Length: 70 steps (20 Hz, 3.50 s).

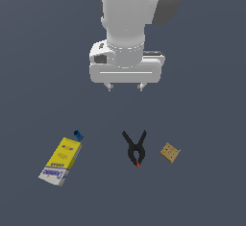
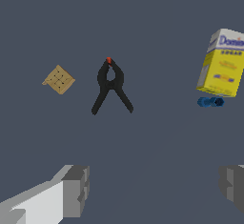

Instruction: Pick up a designated object from a clutter of objects.

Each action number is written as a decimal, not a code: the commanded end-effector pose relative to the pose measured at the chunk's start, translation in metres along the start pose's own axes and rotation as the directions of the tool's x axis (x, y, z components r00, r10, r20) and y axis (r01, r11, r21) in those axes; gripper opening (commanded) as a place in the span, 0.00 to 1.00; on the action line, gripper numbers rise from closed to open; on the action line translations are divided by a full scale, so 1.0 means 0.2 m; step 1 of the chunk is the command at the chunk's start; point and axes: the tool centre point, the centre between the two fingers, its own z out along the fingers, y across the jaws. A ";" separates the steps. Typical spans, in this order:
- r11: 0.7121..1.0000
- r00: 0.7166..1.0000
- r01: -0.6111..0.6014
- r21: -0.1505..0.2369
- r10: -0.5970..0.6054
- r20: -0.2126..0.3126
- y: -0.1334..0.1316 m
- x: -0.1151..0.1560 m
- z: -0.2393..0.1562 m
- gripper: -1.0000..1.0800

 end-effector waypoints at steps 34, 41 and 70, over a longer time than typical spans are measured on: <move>0.986 0.986 0.168 0.018 -0.167 -0.019 0.37 0.24 0.43 0.96; 0.973 0.973 0.231 0.008 -0.231 -0.015 0.71 0.28 0.72 0.96; 0.951 0.951 0.309 -0.010 -0.309 0.001 1.13 0.22 1.26 0.96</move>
